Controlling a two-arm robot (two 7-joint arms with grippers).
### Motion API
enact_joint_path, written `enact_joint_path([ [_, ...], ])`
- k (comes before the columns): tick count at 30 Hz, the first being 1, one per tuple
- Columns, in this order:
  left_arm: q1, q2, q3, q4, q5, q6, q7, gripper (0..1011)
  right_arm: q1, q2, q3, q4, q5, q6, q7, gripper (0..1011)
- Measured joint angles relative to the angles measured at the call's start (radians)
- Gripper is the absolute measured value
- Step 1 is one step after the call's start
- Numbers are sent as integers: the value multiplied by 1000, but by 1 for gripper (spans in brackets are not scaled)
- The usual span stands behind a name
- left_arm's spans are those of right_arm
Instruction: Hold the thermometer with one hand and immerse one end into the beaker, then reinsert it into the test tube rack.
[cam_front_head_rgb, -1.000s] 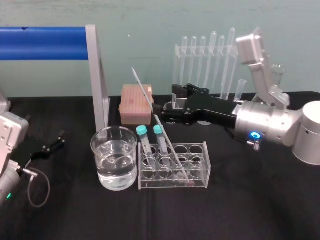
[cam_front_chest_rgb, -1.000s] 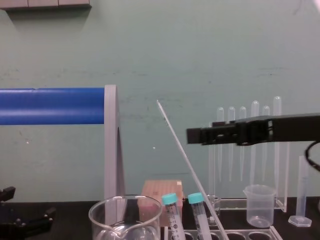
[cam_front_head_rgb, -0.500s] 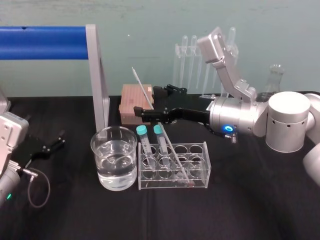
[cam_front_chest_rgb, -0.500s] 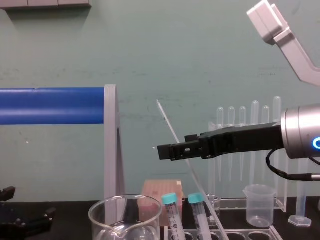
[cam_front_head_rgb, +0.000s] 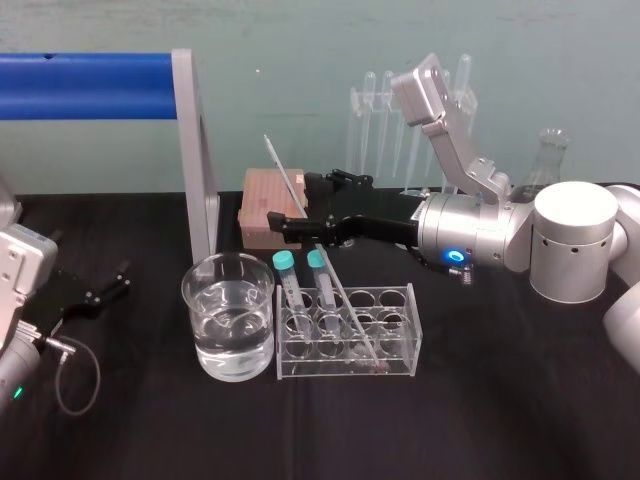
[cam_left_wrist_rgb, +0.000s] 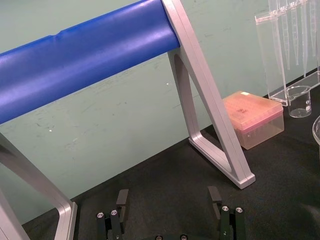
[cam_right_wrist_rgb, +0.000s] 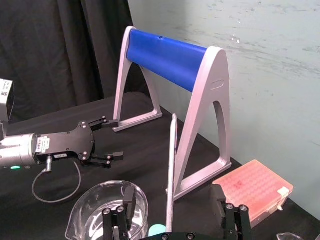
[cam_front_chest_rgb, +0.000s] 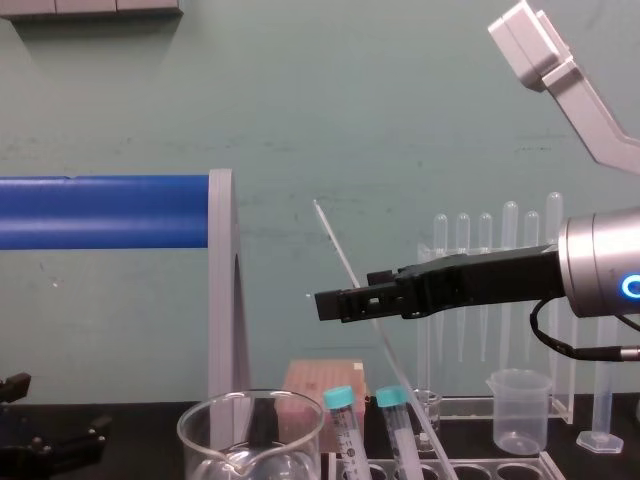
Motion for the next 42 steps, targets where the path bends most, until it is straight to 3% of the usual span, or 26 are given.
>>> enact_joint_path([
  [6, 0, 0, 0, 0, 0, 0, 0, 1008, 0, 0, 0, -1, 1, 0, -1, 841],
  [30, 0, 0, 0, 0, 0, 0, 0, 1008, -1, 0, 1, -2, 3, -1, -1, 86],
  [39, 0, 0, 0, 0, 0, 0, 0, 1008, -1, 0, 1, -2, 4, -1, -1, 53],
  [42, 0, 0, 0, 0, 0, 0, 0, 1008, -21, -4, 16, -9, 12, -23, -6, 53],
])
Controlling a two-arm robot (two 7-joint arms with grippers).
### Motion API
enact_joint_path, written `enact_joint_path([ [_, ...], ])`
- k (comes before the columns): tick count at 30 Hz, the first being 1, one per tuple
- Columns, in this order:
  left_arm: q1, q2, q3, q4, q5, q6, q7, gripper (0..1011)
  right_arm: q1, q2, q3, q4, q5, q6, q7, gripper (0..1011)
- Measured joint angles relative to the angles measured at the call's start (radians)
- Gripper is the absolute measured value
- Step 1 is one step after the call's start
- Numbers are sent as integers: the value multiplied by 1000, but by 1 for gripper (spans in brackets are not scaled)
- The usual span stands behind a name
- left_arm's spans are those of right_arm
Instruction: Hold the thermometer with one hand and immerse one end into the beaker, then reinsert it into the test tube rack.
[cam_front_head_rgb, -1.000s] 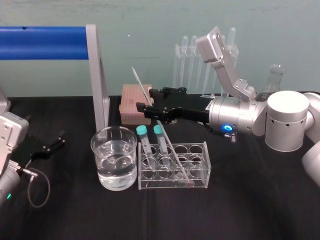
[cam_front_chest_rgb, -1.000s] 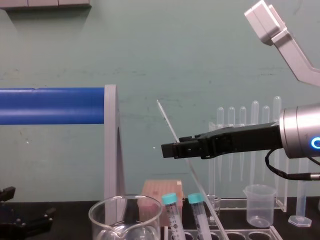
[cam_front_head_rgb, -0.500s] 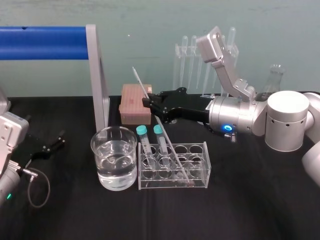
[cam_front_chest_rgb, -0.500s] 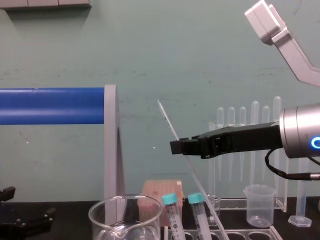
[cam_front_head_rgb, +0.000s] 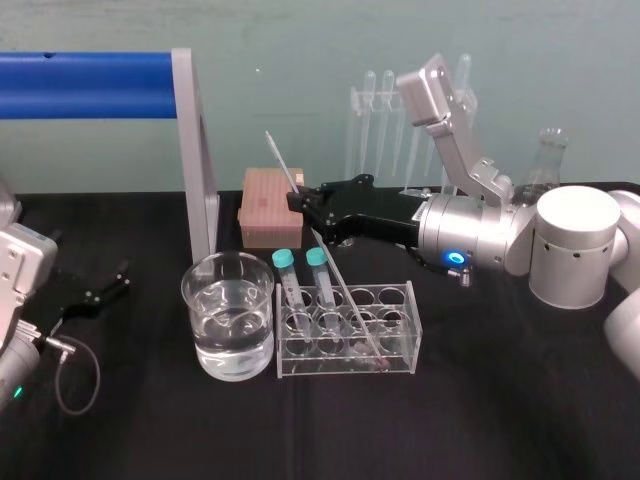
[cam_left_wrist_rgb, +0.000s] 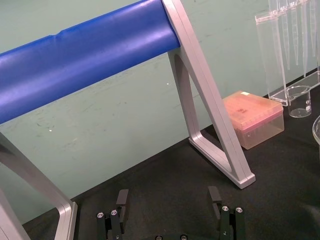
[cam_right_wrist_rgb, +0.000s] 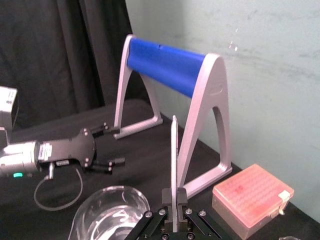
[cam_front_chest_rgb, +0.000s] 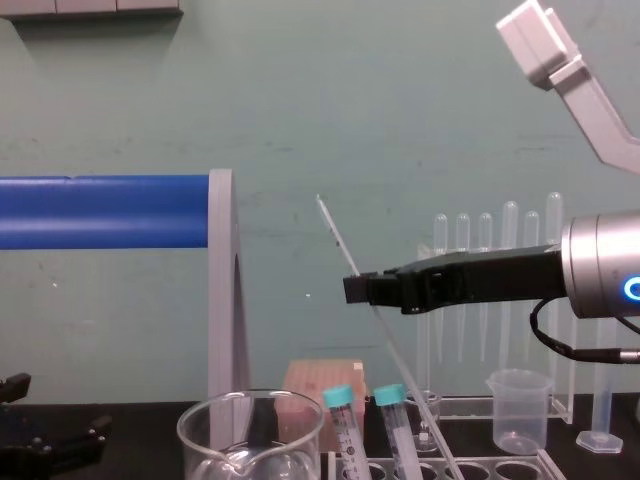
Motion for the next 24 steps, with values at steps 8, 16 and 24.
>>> enact_joint_path([
  [8, 0, 0, 0, 0, 0, 0, 0, 1008, -64, -6, 49, -31, 41, -61, -17, 53],
  [16, 0, 0, 0, 0, 0, 0, 0, 1008, -137, 7, 106, -71, 97, -122, -31, 53],
  [24, 0, 0, 0, 0, 0, 0, 0, 1008, -173, 18, 143, -103, 112, -232, 4, 53],
])
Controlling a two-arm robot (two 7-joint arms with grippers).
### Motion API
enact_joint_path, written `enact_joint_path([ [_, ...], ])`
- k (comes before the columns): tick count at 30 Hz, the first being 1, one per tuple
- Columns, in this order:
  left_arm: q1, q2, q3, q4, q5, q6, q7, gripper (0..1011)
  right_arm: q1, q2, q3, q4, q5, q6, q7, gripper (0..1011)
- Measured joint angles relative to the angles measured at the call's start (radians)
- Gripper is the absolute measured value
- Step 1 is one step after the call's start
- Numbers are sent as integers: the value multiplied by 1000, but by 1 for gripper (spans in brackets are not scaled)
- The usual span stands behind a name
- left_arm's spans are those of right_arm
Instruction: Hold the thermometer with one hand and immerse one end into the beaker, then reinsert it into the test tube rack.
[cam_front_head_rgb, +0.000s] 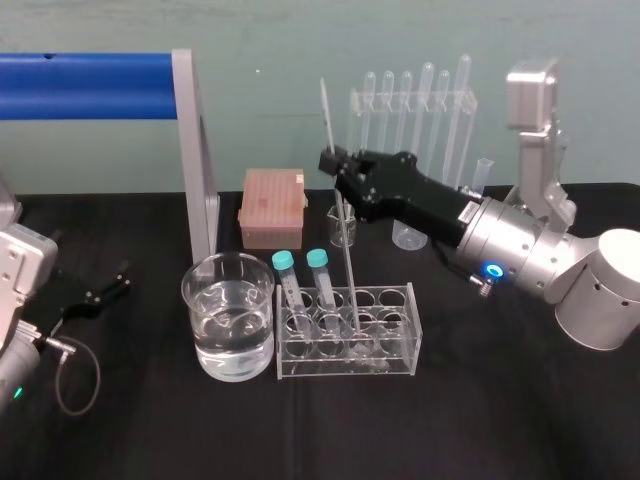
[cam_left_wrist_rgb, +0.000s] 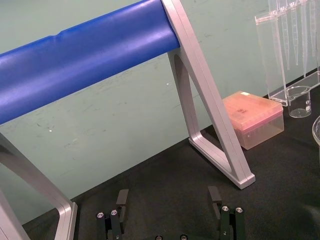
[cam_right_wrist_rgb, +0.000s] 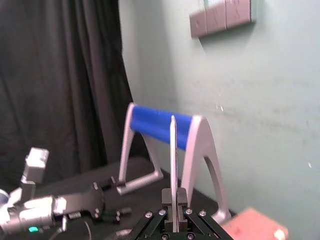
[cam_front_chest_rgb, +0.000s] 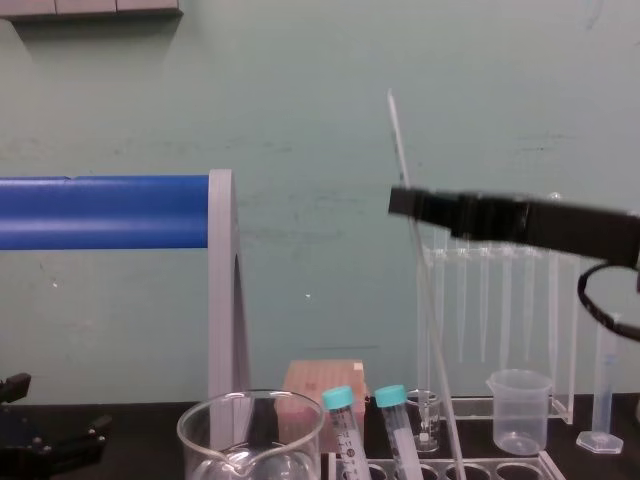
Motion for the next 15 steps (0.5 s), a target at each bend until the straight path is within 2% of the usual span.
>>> enact_joint_path([
  [6, 0, 0, 0, 0, 0, 0, 0, 1008, 6, 1, 31, -42, 34, -55, 40, 53],
  [9, 0, 0, 0, 0, 0, 0, 0, 1008, 22, 2, 43, -62, 43, -66, 49, 53],
  [15, 0, 0, 0, 0, 0, 0, 0, 1008, 93, -7, 61, -86, 58, -99, 69, 53],
])
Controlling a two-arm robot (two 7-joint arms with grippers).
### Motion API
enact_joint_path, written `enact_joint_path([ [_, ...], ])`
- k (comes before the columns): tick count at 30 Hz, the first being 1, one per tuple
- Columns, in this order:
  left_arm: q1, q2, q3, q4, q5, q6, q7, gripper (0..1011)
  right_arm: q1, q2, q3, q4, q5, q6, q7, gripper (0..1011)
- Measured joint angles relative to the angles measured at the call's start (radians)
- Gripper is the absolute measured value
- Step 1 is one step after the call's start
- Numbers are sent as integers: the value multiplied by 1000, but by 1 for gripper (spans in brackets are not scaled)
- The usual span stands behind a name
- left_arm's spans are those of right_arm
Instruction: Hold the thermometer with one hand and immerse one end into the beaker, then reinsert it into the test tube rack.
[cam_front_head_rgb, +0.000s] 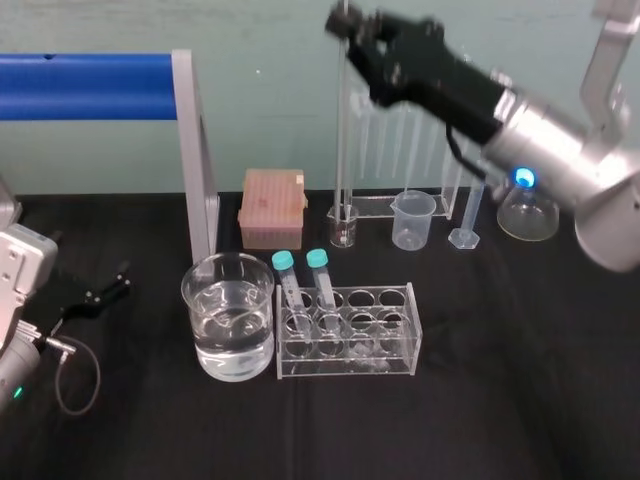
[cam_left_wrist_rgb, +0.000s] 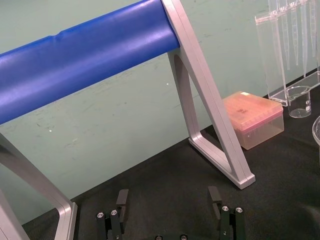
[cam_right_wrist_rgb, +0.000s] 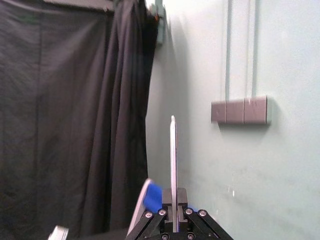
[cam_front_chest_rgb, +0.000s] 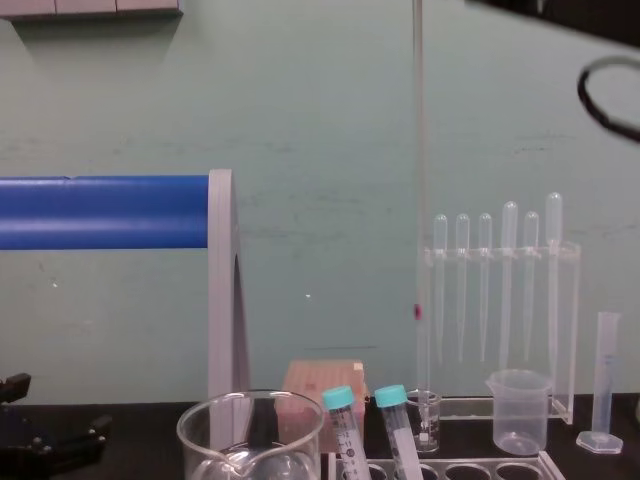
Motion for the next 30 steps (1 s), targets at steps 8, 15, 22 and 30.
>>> enact_joint_path([
  [8, 0, 0, 0, 0, 0, 0, 0, 1008, 91, -46, -19, 43, 16, -13, 19, 53],
  [15, 0, 0, 0, 0, 0, 0, 0, 1008, 154, -102, -64, 108, 66, 1, 68, 53],
  [22, 0, 0, 0, 0, 0, 0, 0, 1008, 189, -127, -115, 156, 105, 23, 133, 53],
  [30, 0, 0, 0, 0, 0, 0, 0, 1008, 225, -215, -210, 369, 71, -22, 194, 53],
])
